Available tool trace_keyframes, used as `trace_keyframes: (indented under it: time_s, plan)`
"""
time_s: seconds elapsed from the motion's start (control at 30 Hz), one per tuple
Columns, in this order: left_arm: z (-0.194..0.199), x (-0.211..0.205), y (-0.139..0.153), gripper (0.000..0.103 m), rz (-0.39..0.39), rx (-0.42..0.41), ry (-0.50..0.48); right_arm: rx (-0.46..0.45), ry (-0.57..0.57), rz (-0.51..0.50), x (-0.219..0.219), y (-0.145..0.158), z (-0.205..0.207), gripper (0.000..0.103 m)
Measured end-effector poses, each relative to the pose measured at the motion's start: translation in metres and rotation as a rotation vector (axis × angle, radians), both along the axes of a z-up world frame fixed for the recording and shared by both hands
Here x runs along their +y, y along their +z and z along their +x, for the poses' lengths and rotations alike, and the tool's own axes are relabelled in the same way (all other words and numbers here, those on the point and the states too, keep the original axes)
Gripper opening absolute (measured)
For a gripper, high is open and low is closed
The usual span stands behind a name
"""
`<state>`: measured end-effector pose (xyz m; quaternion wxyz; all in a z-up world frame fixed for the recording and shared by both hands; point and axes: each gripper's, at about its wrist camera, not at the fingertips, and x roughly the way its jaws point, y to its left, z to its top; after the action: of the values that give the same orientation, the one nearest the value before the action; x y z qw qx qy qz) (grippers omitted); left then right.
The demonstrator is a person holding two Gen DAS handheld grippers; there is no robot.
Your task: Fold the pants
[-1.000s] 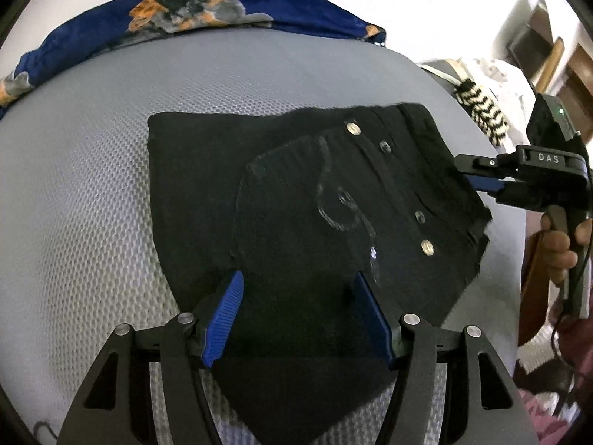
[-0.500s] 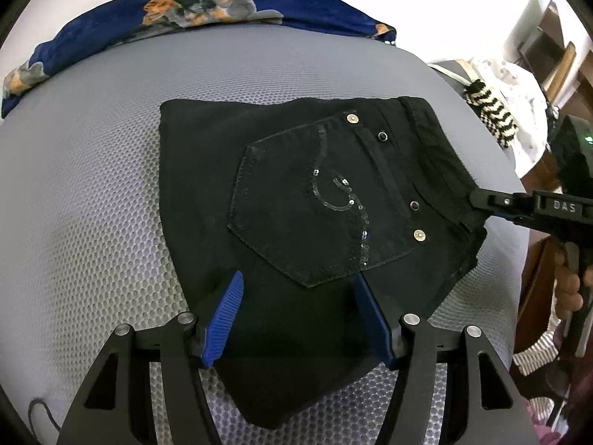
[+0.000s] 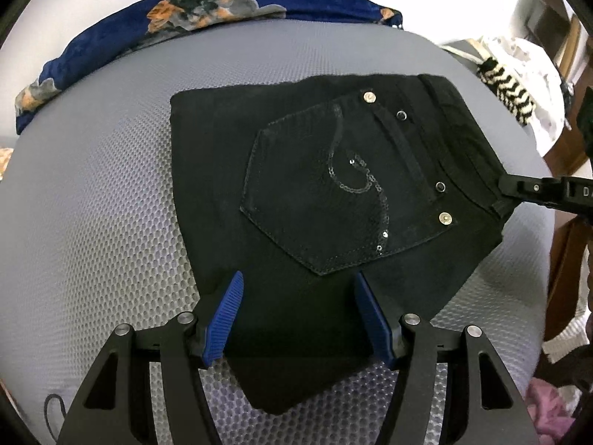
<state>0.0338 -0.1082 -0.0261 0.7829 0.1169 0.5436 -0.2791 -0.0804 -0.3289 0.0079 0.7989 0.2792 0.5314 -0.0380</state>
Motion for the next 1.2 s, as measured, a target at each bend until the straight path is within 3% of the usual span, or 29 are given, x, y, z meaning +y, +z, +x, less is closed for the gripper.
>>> trace_keyframes:
  time_s: [0.53,0.87,1.03,1.1,1.2]
  plan:
    - [-0.001,-0.006,-0.001,0.065,0.006,-0.008,0.02,0.011,-0.004,0.016,-0.005,-0.009,0.004,0.018]
    - [0.004,0.0,0.016,0.066,0.02,-0.044,0.042,0.018,0.028,-0.069,-0.009,0.002,0.01,0.037]
    - [0.018,0.028,0.03,0.073,-0.071,-0.037,0.094,0.01,0.037,-0.059,-0.017,0.004,0.015,0.042]
    - [0.027,0.044,0.028,0.073,-0.105,-0.005,0.135,0.006,0.049,-0.028,-0.022,0.003,0.019,0.051]
    - [0.043,0.063,0.021,0.073,-0.185,0.077,0.184,0.003,0.071,0.05,-0.031,-0.004,0.024,0.054]
